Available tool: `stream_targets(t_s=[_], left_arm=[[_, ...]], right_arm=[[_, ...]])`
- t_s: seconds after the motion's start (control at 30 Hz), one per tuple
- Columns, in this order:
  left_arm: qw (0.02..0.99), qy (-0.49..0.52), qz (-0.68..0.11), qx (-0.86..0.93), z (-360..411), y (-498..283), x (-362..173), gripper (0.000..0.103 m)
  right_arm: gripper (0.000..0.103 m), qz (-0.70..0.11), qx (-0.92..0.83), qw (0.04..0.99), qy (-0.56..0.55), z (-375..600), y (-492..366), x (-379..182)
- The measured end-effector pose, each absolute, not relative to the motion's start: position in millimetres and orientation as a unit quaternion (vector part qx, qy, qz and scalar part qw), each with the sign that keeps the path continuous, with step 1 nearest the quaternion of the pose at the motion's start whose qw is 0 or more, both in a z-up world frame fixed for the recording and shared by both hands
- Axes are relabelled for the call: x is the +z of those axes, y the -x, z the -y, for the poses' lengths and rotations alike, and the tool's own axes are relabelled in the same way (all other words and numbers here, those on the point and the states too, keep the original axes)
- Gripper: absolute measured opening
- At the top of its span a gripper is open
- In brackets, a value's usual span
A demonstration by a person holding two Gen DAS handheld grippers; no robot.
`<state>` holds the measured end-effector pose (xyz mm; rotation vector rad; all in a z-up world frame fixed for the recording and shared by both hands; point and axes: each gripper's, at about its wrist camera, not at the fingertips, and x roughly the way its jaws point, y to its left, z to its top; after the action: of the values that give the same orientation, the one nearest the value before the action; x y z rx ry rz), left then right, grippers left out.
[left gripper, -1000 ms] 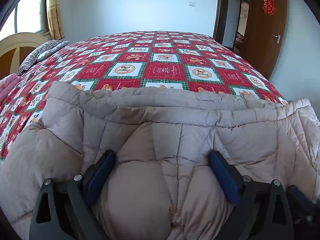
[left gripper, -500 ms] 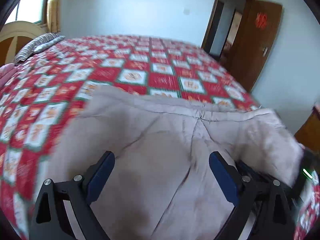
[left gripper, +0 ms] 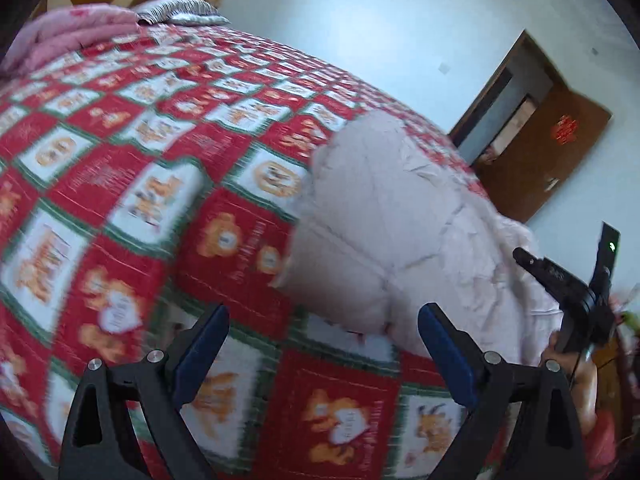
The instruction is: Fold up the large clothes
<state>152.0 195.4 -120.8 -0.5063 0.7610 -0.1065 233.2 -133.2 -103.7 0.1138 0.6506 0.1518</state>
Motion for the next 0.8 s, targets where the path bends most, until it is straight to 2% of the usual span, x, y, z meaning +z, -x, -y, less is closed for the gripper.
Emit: stream_targets(t_s=[0.13,0.27,0.4,0.6,0.67,0.73,0.8], left_arm=[[0.873,0.311,-0.362,-0.105,-179,-177,-134,0.096],[0.854,0.356,-0.367,-0.097,-168,-207,-152,0.096],[0.852,0.386,-0.34,-0.097,-167,-230,-151,0.096],[0.869,0.374,-0.312,-0.082,-155,-249,-147,0.096],[0.873,0.358,-0.314,-0.104,-147,-254,-143,0.079],[0.874,0.348,-0.312,-0.132,-143,-258,-134,0.054],[0.879,0.334,-0.299,-0.16,-143,-258,-118,0.04]], right_arm=[[0.007,-0.321,0.11,0.937,-0.078,118,-212,-109],[0.007,-0.364,0.1,0.922,-0.09,110,-224,-150],[0.007,-0.37,0.1,0.917,-0.111,114,-227,-165],[0.007,-0.371,0.093,0.918,-0.105,111,-230,-170],[0.007,-0.376,0.098,0.913,-0.124,114,-232,-171],[0.007,-0.386,0.106,0.905,-0.147,119,-234,-171],[0.007,-0.399,0.12,0.89,-0.183,126,-237,-173]])
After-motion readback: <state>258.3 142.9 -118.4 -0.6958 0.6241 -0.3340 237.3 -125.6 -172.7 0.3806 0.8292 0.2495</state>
